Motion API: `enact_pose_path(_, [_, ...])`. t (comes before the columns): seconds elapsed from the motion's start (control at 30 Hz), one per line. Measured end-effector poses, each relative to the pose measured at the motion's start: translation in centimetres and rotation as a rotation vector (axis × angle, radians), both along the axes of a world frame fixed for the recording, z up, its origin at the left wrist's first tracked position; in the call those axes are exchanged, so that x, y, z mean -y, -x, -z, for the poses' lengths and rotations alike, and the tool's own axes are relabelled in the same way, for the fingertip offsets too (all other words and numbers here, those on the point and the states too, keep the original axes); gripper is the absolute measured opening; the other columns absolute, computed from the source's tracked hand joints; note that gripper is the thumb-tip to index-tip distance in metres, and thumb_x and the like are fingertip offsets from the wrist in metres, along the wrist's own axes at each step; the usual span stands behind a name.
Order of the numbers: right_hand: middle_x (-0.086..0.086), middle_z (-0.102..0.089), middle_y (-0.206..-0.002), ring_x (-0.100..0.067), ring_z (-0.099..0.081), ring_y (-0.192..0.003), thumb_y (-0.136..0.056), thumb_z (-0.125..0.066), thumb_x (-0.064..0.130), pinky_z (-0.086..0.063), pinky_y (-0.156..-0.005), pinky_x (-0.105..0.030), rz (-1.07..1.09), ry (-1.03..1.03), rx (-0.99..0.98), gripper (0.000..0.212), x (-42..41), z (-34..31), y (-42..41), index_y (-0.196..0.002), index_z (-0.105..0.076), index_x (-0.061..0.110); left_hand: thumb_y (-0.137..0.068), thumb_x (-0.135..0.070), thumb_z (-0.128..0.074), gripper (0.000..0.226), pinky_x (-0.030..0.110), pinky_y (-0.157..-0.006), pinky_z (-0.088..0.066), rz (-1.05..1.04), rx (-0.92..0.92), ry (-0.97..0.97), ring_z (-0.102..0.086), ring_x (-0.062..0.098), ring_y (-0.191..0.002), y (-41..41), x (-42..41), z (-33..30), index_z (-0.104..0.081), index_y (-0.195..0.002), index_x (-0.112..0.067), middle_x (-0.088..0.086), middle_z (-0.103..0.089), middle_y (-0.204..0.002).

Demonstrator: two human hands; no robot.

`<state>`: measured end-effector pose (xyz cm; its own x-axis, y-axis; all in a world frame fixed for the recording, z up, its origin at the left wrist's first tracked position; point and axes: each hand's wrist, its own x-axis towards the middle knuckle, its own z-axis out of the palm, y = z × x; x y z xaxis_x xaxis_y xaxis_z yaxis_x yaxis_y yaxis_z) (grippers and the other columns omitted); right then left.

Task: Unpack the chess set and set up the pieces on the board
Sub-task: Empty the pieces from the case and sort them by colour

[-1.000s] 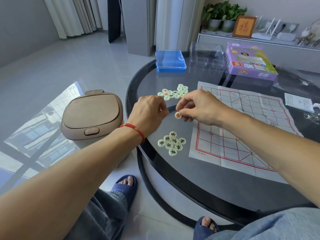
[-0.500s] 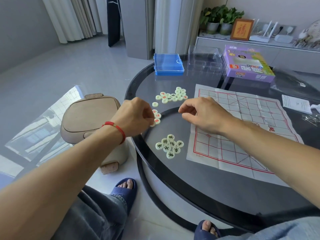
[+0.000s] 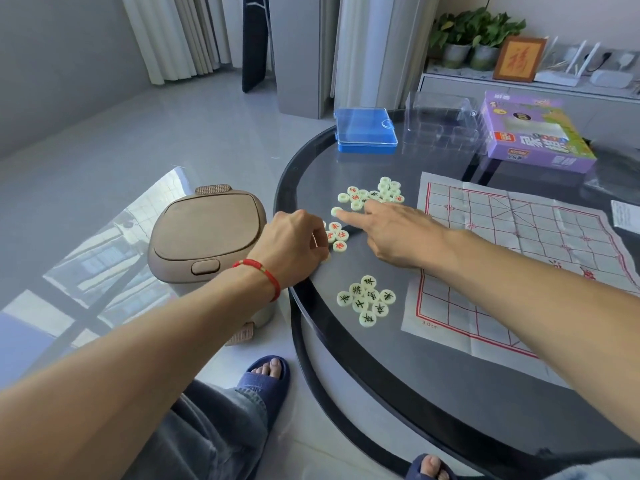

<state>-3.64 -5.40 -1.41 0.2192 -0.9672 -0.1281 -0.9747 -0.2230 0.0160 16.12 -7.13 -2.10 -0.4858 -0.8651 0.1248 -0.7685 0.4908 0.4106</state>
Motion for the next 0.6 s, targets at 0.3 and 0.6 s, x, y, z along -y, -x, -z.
enact_pose_path(0.3, [0.004, -0.065, -0.096, -0.017, -0.062, -0.091, -0.087, -0.08, 0.031, -0.054, -0.084, -0.041, 0.047, 0.104, 0.299, 0.014, -2.4, -0.6, 1.7, -0.091, -0.071, 0.02, -0.088, -0.026, -0.068, 0.004, 0.034, -0.066, -0.054, -0.053, 0.012, 0.091, -0.063, 0.023, -0.079, 1.0, 0.4, 0.3, -0.07, -0.088, -0.023, -0.001, -0.067, -0.083])
enact_pose_path(0.6, [-0.011, -0.078, -0.079, -0.025, -0.077, -0.073, -0.09, -0.074, 0.002, -0.064, -0.072, -0.035, 0.248, -0.06, 0.953, 0.01, -4.5, -2.3, 2.4, -0.1, -0.071, 0.004, -0.086, -0.025, -0.073, 0.008, 0.006, -0.06, -0.045, 0.052, -0.322, -0.13, -0.061, -0.003, -0.06, 3.0, -1.8, -1.3, -0.075, -0.092, -0.02, -0.009, -0.072, -0.081])
